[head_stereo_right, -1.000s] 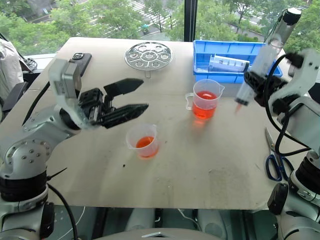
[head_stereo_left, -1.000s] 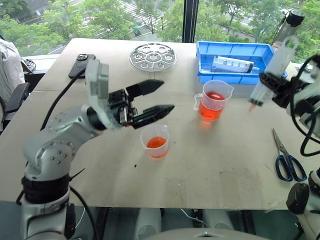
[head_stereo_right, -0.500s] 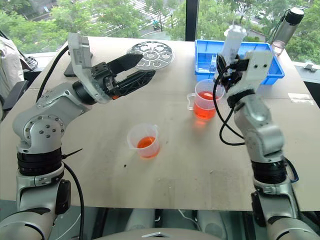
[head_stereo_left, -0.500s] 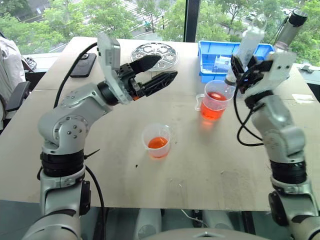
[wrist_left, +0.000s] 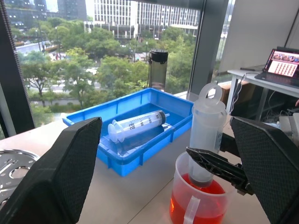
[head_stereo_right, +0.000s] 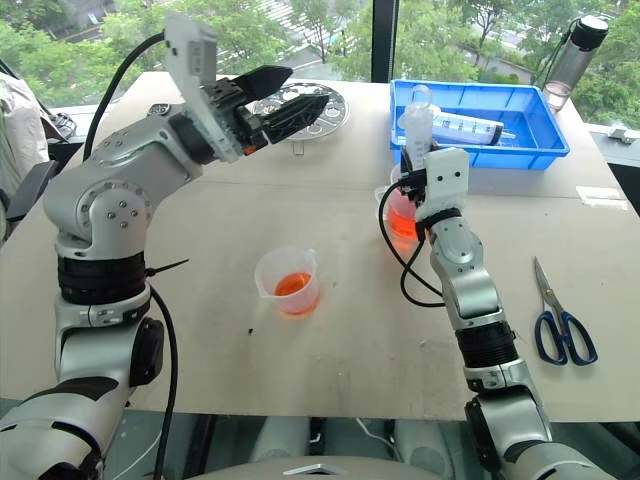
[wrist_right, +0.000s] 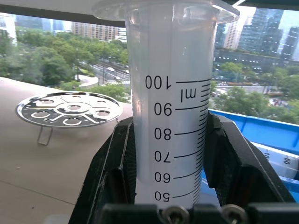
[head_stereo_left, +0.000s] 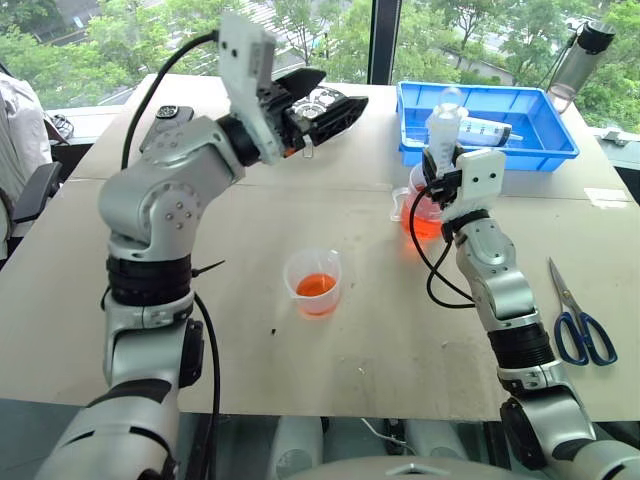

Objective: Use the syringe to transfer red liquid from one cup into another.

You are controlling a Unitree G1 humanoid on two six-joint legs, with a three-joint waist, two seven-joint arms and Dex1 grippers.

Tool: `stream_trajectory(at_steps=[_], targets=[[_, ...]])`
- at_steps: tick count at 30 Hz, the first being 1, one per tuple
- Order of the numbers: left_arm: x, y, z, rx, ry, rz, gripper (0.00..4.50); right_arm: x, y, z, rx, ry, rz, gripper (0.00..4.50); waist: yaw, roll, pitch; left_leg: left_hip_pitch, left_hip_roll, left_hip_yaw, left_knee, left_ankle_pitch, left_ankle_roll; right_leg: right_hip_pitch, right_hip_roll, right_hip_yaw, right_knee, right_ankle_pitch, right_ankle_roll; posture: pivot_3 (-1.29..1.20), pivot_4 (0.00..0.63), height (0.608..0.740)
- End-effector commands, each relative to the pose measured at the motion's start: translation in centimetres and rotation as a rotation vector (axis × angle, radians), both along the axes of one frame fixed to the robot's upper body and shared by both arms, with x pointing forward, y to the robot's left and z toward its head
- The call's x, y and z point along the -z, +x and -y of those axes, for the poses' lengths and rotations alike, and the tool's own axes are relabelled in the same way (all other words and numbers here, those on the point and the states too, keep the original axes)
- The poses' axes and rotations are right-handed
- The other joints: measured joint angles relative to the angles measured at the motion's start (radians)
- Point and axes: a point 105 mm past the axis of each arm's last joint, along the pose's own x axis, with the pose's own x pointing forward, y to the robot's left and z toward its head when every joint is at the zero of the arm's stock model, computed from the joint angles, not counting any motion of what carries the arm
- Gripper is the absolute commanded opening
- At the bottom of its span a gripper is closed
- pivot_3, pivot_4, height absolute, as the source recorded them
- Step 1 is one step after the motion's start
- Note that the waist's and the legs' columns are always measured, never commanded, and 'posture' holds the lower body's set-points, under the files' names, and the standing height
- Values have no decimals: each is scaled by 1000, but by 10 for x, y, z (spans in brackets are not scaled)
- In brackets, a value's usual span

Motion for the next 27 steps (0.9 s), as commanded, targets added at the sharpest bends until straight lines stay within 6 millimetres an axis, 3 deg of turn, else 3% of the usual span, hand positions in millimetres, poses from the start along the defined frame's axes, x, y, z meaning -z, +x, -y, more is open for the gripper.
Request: stream_trajectory(at_steps=[1, 7, 14, 24, 27], targets=[[-15, 3, 22, 52, 41, 31, 4500, -3, 0, 7, 51, 14, 13, 1494, 0, 0, 0, 0, 0, 0, 0, 0, 0, 0, 0, 1, 1, 0, 0, 0, 150, 725], [-17, 16, 54, 102, 79, 24, 4500, -4, -5, -3, 31, 39, 15, 1494, -2, 0, 0, 0, 0, 0, 1, 0, 0, 0, 1, 1, 1, 0, 0, 0, 150, 725], [-20, 28, 77, 118, 131, 41, 4500, -12, -9, -13, 13, 73, 23, 1494, -4, 0, 0, 0, 0, 0, 0, 0, 0, -1, 1, 2, 1, 0, 0, 0, 150, 725], [-9, 50, 94, 68, 259, 99, 4500, -11, -10, -20, 27, 81, 19, 1493, -3, 0, 0, -1, 0, 1, 0, 0, 0, -1, 1, 2, 1, 0, 0, 0, 150, 725], [-8, 55, 93, 53, 268, 112, 3236, -12, -10, -21, 27, 86, 22, 1493, -3, 0, 0, 0, 0, 1, 0, 0, 0, -1, 1, 2, 1, 0, 0, 0, 150, 725]])
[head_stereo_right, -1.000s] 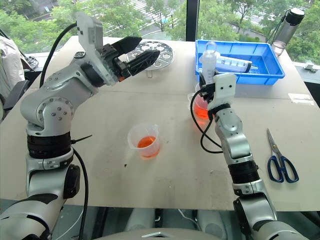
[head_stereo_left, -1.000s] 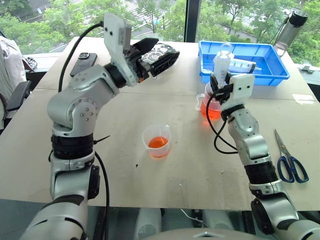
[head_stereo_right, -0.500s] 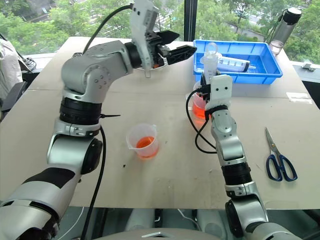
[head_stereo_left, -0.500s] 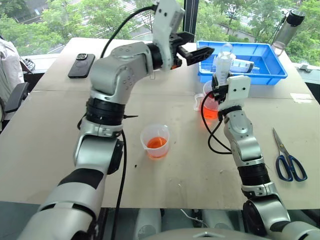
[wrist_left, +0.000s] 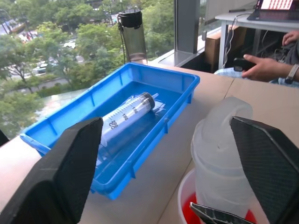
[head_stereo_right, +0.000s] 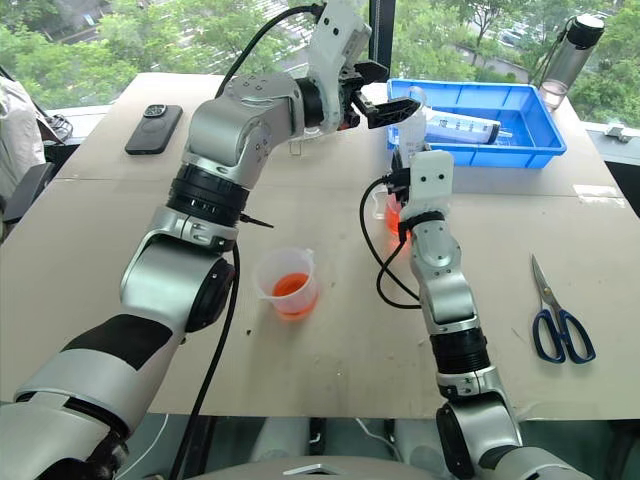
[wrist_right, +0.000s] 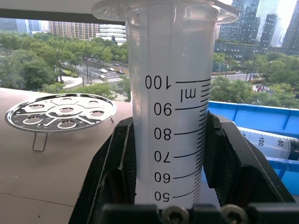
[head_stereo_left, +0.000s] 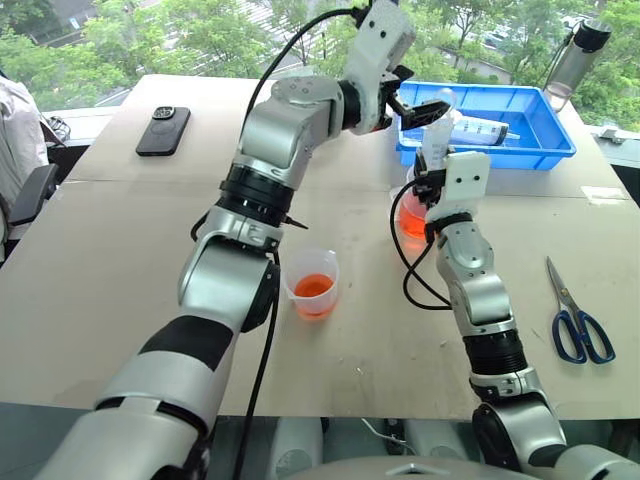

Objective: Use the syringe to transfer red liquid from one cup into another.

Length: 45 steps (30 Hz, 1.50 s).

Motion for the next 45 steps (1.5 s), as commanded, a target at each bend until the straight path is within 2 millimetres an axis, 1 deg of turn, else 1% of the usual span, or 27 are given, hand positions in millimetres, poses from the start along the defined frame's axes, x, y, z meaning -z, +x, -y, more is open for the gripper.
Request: stream_trajectory(at_steps=[1, 2, 4, 7, 11, 19, 27, 36, 45], targets=[[-13, 1, 4, 5, 9, 76, 2724, -13, -6, -1, 2, 12, 53, 1493, 0, 0, 0, 0, 0, 0, 0, 0, 0, 0, 0, 0, 0, 0, 0, 0, 150, 725], [-13, 0, 6, 11, 14, 87, 2162, -13, -6, -2, 1, 14, 53, 1493, 0, 0, 0, 0, 0, 0, 0, 0, 0, 0, 0, 0, 0, 0, 0, 0, 150, 725], [-12, 0, 10, 21, 18, 94, 1356, -13, -7, -3, 0, 16, 52, 1493, 0, 0, 0, 0, 0, 0, 0, 0, 0, 0, 0, 0, 0, 0, 0, 0, 150, 725], [-11, -1, 15, 35, 9, 93, 9, -12, -7, -5, -2, 19, 51, 1490, 0, 0, 0, 0, 0, 0, 0, 0, 0, 0, 0, 0, 0, 0, 0, 0, 150, 725], [-17, -3, 18, 47, -15, 120, 0, -11, -6, -4, 0, 23, 41, 1486, 0, 0, 0, 0, 0, 0, 0, 0, 0, 0, 0, 0, 0, 0, 0, 0, 150, 725], [-42, -5, 17, 41, -58, 216, 0, -3, -5, -7, -20, 32, -7, 1476, 0, 0, 0, 0, 0, 0, 0, 0, 0, 0, 0, 0, 0, 0, 0, 0, 150, 725], [-55, -3, 15, 19, -97, 254, 0, -3, -7, -9, -36, 41, -11, 1476, 0, 0, 0, 0, 0, 0, 0, 0, 0, 0, 0, 0, 0, 0, 0, 0, 150, 725], [-65, 1, 12, -2, -120, 273, 0, -1, -9, -7, -33, 38, -18, 1476, 0, 0, 0, -1, 0, 0, 0, 0, 0, 0, 0, 0, 0, 0, 0, 0, 150, 725], [-63, 1, 13, 0, -121, 276, 0, 0, -9, -6, -27, 34, -18, 1476, 0, 0, 0, -1, 0, 0, 0, 0, 0, 0, 0, 0, 0, 0, 0, 0, 150, 725]])
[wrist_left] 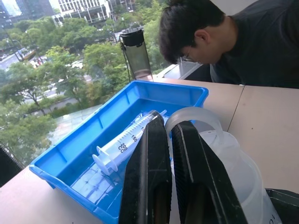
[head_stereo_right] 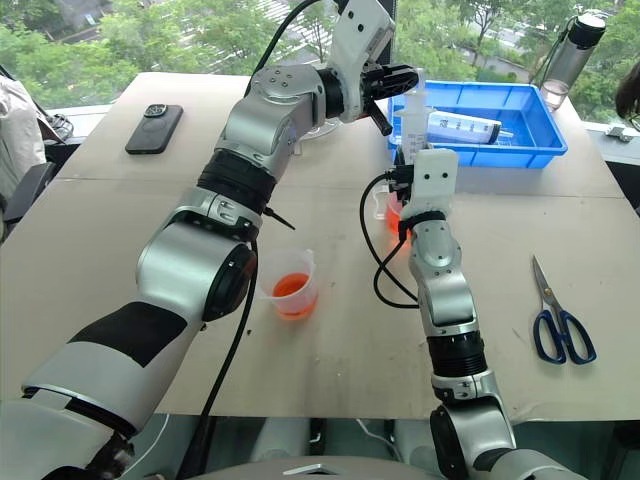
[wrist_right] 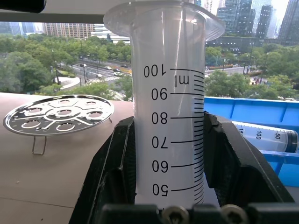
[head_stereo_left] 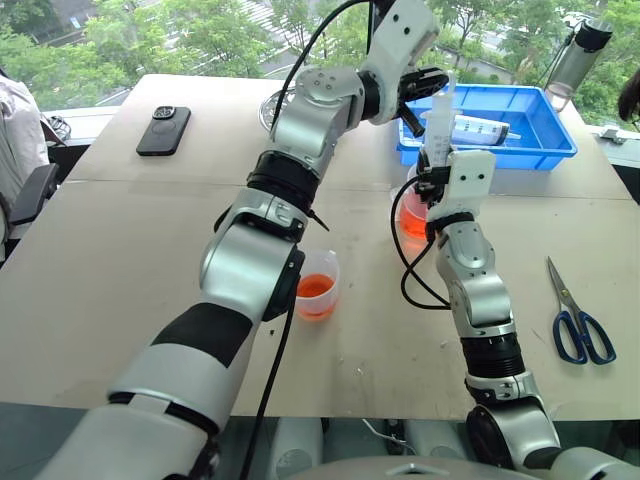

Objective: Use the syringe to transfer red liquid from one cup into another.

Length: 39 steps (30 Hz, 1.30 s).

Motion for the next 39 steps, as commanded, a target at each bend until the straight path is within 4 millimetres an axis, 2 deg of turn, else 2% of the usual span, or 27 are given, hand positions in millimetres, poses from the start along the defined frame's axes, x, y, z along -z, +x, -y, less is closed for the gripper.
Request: stream_trajectory(at_steps=[1, 6, 10, 11, 12, 13, 15, 16, 19, 24, 29, 32, 36, 39], targets=[[-58, -11, -5, -28, -95, 176, 0, 2, -6, -4, -25, -6, 7, 1476, 0, 0, 0, 0, 0, 0, 0, 0, 0, 0, 0, 0, 0, 0, 0, 0, 150, 725], [-53, -12, -2, -9, -91, 159, 0, -4, -6, -2, -21, -1, 38, 1476, 0, 0, 0, 0, 0, 0, 0, 0, 0, 0, 0, 0, 0, 0, 0, 0, 150, 725], [-46, -20, -2, 85, -115, 66, 0, -18, -7, 0, -25, 7, 93, 1476, -1, 0, 0, 0, 0, 0, 0, 0, 0, 0, 0, 0, 0, 0, 0, 0, 150, 725], [-45, -20, -3, 92, -115, 58, 526, -20, -8, 0, -28, 11, 103, 1476, -1, 0, 0, 0, 0, 0, 0, 0, 0, 0, 0, 0, 0, 0, 0, 0, 150, 725], [-44, -22, -3, 103, -120, 35, 680, -22, -8, 1, -30, 15, 114, 1476, -1, 0, 0, 0, 0, 0, 0, 0, 0, 0, 0, 0, 0, 0, 0, 0, 150, 725], [-44, -23, -4, 111, -126, 20, 1021, -25, -8, 1, -32, 16, 125, 1476, -1, 0, 0, 0, 0, 0, 0, 0, 0, 0, 0, 0, 0, 0, 0, 0, 150, 725], [-46, -26, -8, 124, -152, 3, 2004, -29, -9, 2, -41, 21, 146, 1476, -1, 0, 0, 0, 0, 0, 0, 0, 0, 0, 0, 0, 0, 0, 0, 0, 150, 725], [-49, -28, -10, 131, -166, 1, 2348, -31, -9, 2, -43, 22, 152, 1476, -1, 0, 0, 0, 0, 0, 0, 0, 0, 0, 0, 0, 0, 0, 0, 0, 150, 725], [-51, -44, -18, 213, -168, -3, 3670, -34, -10, 3, -47, 25, 169, 1475, -3, 0, 0, 0, 0, 0, 0, 0, 0, 0, 0, 0, 1, 0, 0, 0, 150, 725], [-49, -70, -51, 252, -177, 9, 3765, -51, -13, 9, -60, 40, 233, 1475, -8, 0, 0, 1, 0, 0, 0, 0, -1, 0, 0, 1, 3, 0, 0, 0, 150, 725], [-43, -80, -95, 217, -267, -77, 3765, -77, -23, 10, -143, 83, 302, 1475, -6, 0, 0, 1, 0, -1, 3, 0, 0, 0, 0, 1, 6, 0, 0, 0, 150, 725], [-36, -77, -112, 161, -312, -130, 3765, -85, -27, 8, -193, 108, 317, 1475, -3, 0, 0, 3, 0, -1, 3, 0, 0, 0, 0, 1, 8, 0, 0, 0, 150, 725], [-17, -68, -137, 33, -336, -153, 3765, -91, -30, 0, -293, 165, 325, 1475, 0, 0, 0, 3, 0, -1, 4, 0, 0, 0, 0, 1, 9, 0, 0, 0, 150, 725], [-6, -65, -151, -28, -372, -167, 3765, -106, -44, -15, -477, 243, 354, 1475, -1, 0, 0, 3, 0, -1, 4, 0, 0, 0, -1, 1, 10, 0, 0, 0, 150, 725]])
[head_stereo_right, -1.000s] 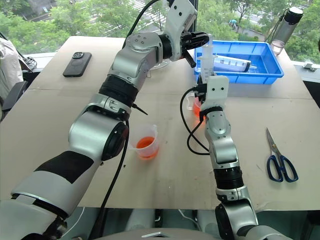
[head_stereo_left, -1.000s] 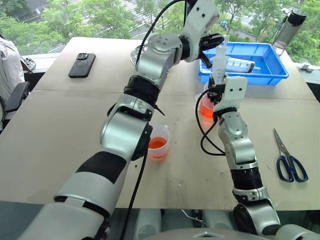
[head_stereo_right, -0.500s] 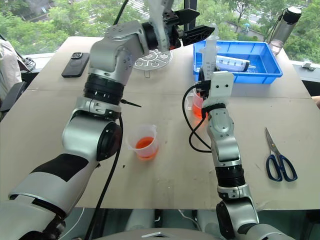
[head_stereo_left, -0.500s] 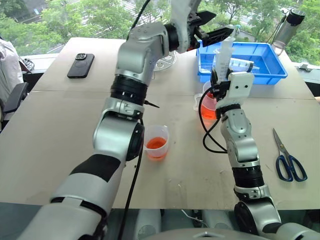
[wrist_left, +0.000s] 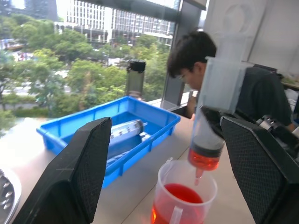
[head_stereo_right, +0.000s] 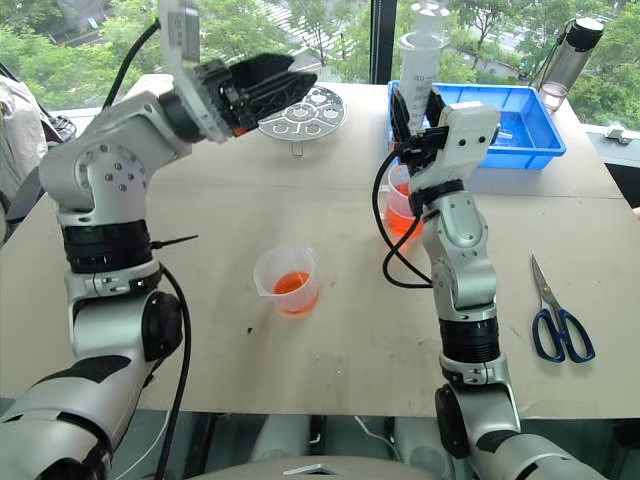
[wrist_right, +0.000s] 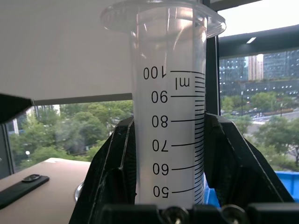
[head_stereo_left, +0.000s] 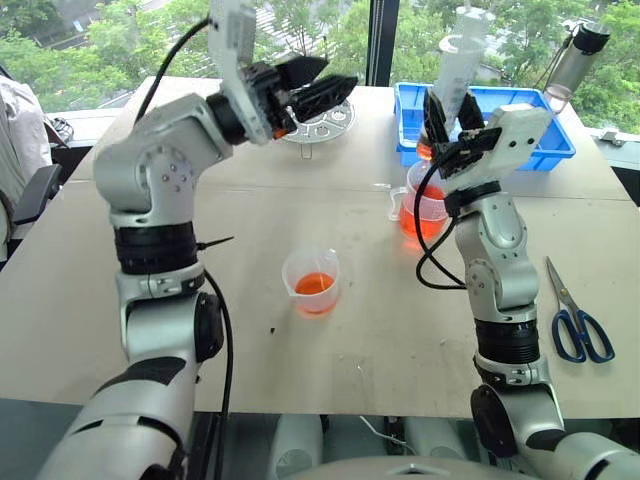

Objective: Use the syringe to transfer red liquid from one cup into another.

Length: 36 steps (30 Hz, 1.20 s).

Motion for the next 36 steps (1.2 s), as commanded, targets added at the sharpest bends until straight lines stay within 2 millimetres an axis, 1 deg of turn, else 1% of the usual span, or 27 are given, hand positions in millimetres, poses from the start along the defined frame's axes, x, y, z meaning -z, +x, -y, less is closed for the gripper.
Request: stream_trajectory(at_steps=[1, 4, 6, 10, 13, 18, 21, 23, 25, 27, 28, 30, 32, 33, 36], targets=[[-7, -3, -17, -67, -42, 47, 3765, -37, -27, -18, -245, 85, 115, 1475, -1, 0, 0, 0, 0, 0, 0, 0, 0, 0, 0, 0, 0, 0, 0, 0, 150, 725], [6, 0, -28, -111, -30, 26, 3765, -41, -55, -43, -541, 76, 129, 1475, 0, 0, 0, 0, 0, -1, 0, 0, 0, 0, 0, -1, 0, 0, 0, 0, 150, 725], [14, 5, -39, -165, -22, 7, 3765, -31, -73, -59, -736, 36, 107, 1475, 0, 0, 0, 0, 0, 0, 0, 0, 0, 0, 0, 0, 0, 0, 0, 0, 150, 725], [16, 7, -48, -203, -17, 3, 3765, -2, -84, -77, -898, -68, 53, 1475, 2, -1, 0, 0, 0, -1, 0, 0, 0, 0, 0, -1, -1, 0, 0, 0, 150, 725], [18, 4, -52, -211, 2, 4, 3765, 17, -90, -90, -1011, -90, 7, 1475, 2, -1, -1, 0, 0, -1, 0, 0, 0, 0, 0, -1, 0, 0, 0, 0, 150, 725], [12, -2, -53, -213, 22, 24, 3765, 38, -88, -105, -1060, -121, -12, 1475, 1, -2, -1, 0, 0, -2, 0, 0, 0, 0, 1, -1, 1, 0, 0, 0, 150, 725], [4, -10, -54, -199, 21, 43, 3765, 49, -81, -111, -1049, -149, -8, 1475, 2, -2, -1, 0, 0, -1, 0, 0, 0, 0, 0, -1, 1, 0, 0, 0, 150, 725], [-1, -17, -54, -179, 28, 57, 3765, 56, -80, -116, -1059, -169, -1, 1474, 1, -2, -1, 0, 0, -1, 0, 0, 0, 0, 0, -1, 0, 0, 0, 0, 150, 725], [-7, -28, -54, -142, 37, 66, 3765, 62, -80, -123, -1079, -178, -3, 1474, 0, -3, -1, 0, 0, -1, 0, 0, 0, 0, 0, -1, 0, 0, 0, 0, 150, 725], [-14, -45, -57, -67, 63, 56, 3765, 69, -80, -127, -1093, -183, -11, 1474, -2, -3, -1, 0, 0, -1, 0, 0, 0, 0, 0, -1, 0, 0, 0, 0, 150, 725], [-15, -50, -58, -44, 73, 49, 3765, 71, -79, -128, -1096, -184, -12, 1474, -4, -3, 0, 0, 0, -1, 0, 0, 0, 0, 1, -1, 0, 0, 0, 0, 150, 725], [-17, -69, -67, 41, 107, -12, 3765, 75, -77, -130, -1094, -186, -15, 1473, -4, -3, 0, 0, 0, -2, 0, 0, 0, 0, 1, -1, 1, 0, 0, 0, 150, 725], [-15, -89, -73, 122, 159, -84, 3765, 76, -76, -130, -1089, -188, -13, 1473, -11, -5, 0, 0, 0, -1, 0, 0, 0, -1, 1, -1, 1, 0, 0, 0, 150, 725], [-13, -95, -74, 143, 180, -103, 3765, 76, -75, -130, -1087, -190, -11, 1472, -12, -5, 0, 1, 0, -1, -1, 0, 0, 0, 1, -1, 1, 0, 0, 0, 150, 725], [-14, -97, -81, 129, 195, -117, 3765, 74, -74, -130, -1087, -192, 1, 1472, 2, -6, 0, 1, 0, -1, -1, 0, 0, 0, 0, -2, 1, 0, 0, 0, 150, 725]])
